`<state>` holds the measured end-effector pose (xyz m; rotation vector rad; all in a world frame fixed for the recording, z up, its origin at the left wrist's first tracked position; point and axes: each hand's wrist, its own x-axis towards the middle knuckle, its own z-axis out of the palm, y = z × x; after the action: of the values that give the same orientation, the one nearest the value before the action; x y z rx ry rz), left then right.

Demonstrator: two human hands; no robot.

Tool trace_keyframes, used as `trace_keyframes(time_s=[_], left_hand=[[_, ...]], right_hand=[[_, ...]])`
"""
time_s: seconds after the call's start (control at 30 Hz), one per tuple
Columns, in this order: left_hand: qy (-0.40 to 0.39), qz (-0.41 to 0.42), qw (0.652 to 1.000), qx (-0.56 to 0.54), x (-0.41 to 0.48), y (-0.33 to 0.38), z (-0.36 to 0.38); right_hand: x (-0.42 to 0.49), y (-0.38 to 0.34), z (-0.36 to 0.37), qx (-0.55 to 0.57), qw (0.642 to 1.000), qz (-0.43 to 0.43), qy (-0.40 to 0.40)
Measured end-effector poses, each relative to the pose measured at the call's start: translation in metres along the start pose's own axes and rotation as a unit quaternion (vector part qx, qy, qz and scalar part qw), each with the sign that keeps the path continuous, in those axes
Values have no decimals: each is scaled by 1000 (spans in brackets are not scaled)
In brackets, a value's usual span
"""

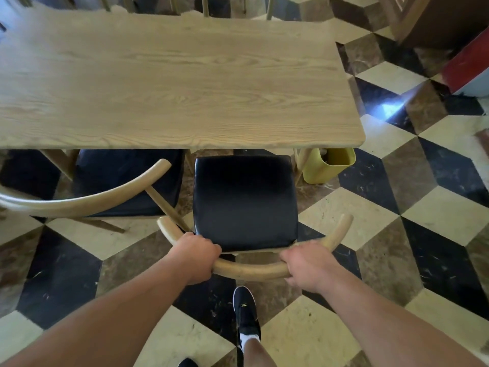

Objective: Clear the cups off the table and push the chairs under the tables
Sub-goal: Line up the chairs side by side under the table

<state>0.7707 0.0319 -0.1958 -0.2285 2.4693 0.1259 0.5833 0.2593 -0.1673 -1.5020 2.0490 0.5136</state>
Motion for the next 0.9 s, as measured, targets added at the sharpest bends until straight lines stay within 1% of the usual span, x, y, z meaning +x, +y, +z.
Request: trace_keyframes(time_s=[0.3, 0.63, 0.77, 0.9], left_hand=[[-6, 1, 1000, 7, 46, -25, -35], [7, -6, 1000, 11, 85, -51, -67], [-8, -6, 1000, 12, 98, -63, -79], [-25, 1, 1000, 18, 102, -69, -81]], right_hand=[[41, 43, -30, -5, 1000, -20, 4], [83, 77, -59, -15, 999, -30, 5], [99, 84, -73, -23, 999, -44, 5], [106, 83, -75, -15, 997, -72, -20]])
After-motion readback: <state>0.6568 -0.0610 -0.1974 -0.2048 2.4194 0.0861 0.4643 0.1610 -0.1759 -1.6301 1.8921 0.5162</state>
